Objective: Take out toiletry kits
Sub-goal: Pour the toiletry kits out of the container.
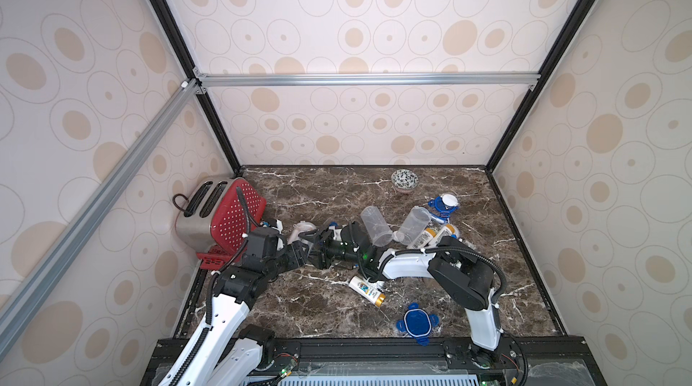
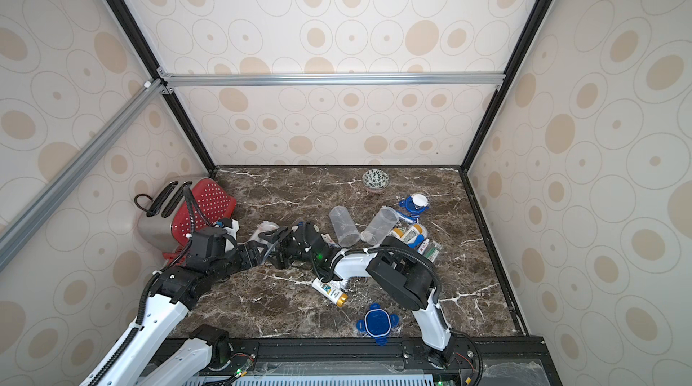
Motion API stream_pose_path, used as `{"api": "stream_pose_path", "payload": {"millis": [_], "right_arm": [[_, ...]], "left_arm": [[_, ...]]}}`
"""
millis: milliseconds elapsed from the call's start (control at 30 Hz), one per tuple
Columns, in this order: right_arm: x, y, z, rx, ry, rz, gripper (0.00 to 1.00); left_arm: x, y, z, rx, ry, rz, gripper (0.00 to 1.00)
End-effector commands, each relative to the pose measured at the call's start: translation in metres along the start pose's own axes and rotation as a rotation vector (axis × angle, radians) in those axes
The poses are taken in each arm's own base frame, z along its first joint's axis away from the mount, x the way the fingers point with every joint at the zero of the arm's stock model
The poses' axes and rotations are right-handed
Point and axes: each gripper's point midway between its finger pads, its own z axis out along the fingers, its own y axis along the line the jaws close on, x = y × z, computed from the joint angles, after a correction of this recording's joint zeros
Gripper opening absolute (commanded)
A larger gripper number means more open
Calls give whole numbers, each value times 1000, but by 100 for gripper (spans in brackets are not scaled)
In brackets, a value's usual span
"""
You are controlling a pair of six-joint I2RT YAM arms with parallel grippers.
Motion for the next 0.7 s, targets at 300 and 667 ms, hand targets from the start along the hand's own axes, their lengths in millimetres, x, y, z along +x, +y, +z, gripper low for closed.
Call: {"api": "stream_pose_path", "payload": {"millis": [300,667], "right_arm": [[-31,-12,-81,218,63,-250,91],[-47,-30,-146,355,64,-433,90]], "left_arm": [[-17,-21,-28,-36,154,137,25],[-29,-31,-20,-65,270,228,23]]}}
